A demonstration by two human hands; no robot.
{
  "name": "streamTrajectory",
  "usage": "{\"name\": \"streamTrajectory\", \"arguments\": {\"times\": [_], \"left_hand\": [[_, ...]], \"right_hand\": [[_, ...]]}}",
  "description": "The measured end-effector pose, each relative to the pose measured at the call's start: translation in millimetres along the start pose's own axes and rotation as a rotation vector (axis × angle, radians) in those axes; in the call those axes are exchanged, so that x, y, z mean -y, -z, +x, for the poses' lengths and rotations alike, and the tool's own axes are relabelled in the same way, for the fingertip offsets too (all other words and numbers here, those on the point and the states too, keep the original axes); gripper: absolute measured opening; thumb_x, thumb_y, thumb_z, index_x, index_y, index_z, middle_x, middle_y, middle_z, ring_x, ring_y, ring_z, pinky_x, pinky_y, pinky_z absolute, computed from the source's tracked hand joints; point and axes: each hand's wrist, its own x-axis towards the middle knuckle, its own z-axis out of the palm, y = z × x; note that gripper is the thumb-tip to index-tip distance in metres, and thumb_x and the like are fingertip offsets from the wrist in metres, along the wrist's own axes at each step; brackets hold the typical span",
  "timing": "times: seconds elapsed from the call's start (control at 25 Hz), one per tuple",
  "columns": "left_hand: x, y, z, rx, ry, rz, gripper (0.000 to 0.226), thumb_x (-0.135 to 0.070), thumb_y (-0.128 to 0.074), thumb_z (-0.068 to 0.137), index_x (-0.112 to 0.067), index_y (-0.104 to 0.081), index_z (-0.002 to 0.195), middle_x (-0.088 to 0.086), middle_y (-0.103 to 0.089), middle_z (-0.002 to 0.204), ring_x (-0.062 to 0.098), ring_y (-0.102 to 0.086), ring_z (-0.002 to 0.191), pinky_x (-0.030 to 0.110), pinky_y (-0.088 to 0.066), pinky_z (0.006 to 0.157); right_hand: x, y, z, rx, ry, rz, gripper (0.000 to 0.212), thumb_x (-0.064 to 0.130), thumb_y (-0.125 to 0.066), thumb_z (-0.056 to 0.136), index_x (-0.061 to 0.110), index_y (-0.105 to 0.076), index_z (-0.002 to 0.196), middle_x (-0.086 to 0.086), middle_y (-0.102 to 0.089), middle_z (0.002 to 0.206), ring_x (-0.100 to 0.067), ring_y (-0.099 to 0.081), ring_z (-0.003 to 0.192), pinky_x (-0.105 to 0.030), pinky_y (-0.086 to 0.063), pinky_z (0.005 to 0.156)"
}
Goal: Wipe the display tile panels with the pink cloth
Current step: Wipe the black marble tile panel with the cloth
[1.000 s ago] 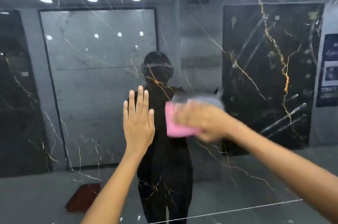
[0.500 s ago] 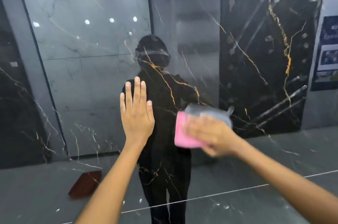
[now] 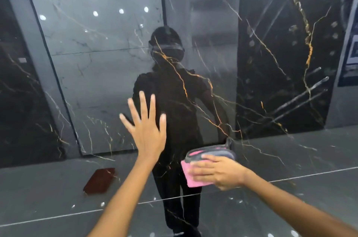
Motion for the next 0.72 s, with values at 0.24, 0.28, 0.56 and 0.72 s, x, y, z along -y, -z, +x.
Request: {"name": "streamTrajectory", "arguments": {"times": [0.24, 0.28, 0.56, 0.72], "left_hand": [[23.7, -34.9, -52.5, -0.029, -0.029, 0.008, 0.056, -0.045, -0.010, 0.105, -0.028, 0.004, 0.157, -0.005, 0.011, 0.164, 0.025, 0.013, 0.150, 0.054, 0.004, 0.117], [23.1, -36.9, -49.3, -0.044, -0.035, 0.010, 0.056, -0.045, -0.010, 0.105, -0.027, 0.003, 0.157, -0.006, 0.011, 0.164, 0.024, 0.013, 0.150, 0.053, 0.005, 0.117], [28.2, -37.6, -60.6, -0.050, -0.071, 0.000, 0.057, -0.043, -0.012, 0.105, -0.027, 0.004, 0.156, -0.007, 0.013, 0.163, 0.023, 0.013, 0.150, 0.049, 0.006, 0.118], [27.9, -41.0, -53.6, -0.079, -0.089, 0.008, 0.057, -0.042, -0.014, 0.105, -0.027, 0.003, 0.157, -0.008, 0.013, 0.163, 0.023, 0.013, 0.150, 0.048, 0.006, 0.119]], "right_hand": [[-155.9, 57.8, 12.2, -0.576, -0.851, 0.023, 0.067, 0.009, -0.053, 0.067, 0.013, -0.053, 0.135, -0.012, -0.047, 0.143, -0.033, -0.033, 0.141, -0.048, -0.026, 0.113], [-139.1, 45.5, 17.3, -0.574, -0.868, 0.014, 0.070, 0.011, -0.054, 0.067, 0.013, -0.051, 0.137, -0.011, -0.044, 0.146, -0.032, -0.030, 0.143, -0.049, -0.027, 0.113], [39.4, -30.4, -25.5, -0.070, -0.147, 0.115, 0.089, 0.021, -0.066, 0.065, 0.014, -0.033, 0.147, 0.000, -0.004, 0.163, -0.020, -0.014, 0.149, -0.041, -0.004, 0.122], [-90.0, 32.5, 41.8, -0.616, -0.752, 0.153, 0.054, 0.004, -0.054, 0.076, 0.006, -0.059, 0.129, -0.010, -0.045, 0.147, -0.031, -0.034, 0.141, -0.048, -0.028, 0.114]]}}
